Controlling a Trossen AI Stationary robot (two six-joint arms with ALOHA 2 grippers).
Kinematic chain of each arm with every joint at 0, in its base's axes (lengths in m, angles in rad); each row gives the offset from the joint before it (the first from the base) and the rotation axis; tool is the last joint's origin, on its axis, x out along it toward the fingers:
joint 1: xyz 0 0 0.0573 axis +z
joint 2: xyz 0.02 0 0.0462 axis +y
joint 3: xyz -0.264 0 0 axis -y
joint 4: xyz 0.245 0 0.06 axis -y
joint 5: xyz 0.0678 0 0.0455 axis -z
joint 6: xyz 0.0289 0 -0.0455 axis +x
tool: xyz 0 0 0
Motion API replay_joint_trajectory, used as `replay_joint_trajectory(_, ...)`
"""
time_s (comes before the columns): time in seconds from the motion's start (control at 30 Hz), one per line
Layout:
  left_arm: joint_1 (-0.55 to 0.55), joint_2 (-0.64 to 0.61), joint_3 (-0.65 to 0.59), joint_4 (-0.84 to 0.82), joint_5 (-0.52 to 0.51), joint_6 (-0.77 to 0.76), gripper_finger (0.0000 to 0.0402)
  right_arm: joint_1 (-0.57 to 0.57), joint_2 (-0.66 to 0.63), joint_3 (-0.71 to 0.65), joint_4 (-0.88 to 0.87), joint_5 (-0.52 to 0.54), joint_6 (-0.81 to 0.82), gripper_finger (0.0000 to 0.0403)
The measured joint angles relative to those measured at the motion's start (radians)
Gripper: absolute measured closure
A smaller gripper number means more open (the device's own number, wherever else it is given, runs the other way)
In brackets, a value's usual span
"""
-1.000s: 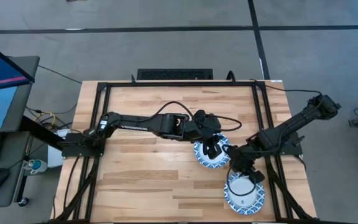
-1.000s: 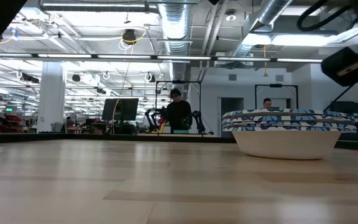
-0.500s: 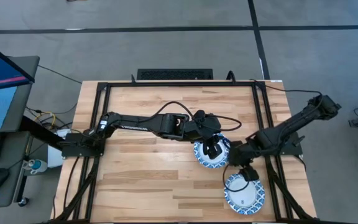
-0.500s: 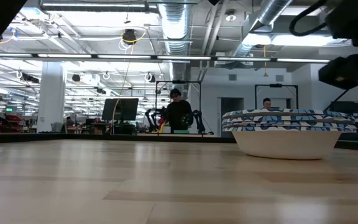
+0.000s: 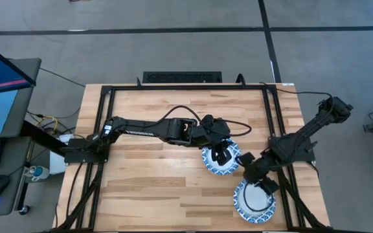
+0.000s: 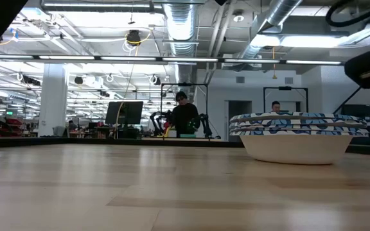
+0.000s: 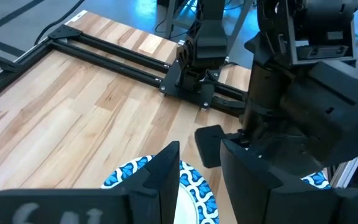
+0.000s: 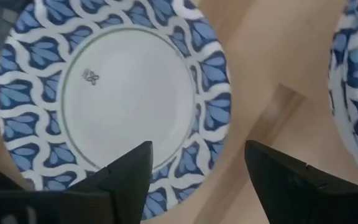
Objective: Nest bowls inside each other
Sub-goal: Stack the white bowl on top of the other white bowl
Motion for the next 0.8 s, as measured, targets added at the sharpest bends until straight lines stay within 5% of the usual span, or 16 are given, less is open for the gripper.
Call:
replay_joint_trajectory(0.5,0.0,0.0,0.0,0.002,-0.008,-0.023,0.0294,-0.02,0.001,0.0,0.003,0.051,0.016,0.0126)
replay_joint_trajectory(0.8,0.0,0.0,0.0,0.043,-0.009,0.01,0.0294,0.004,0.159,-0.001,0.049,0.055,-0.007,0.0126)
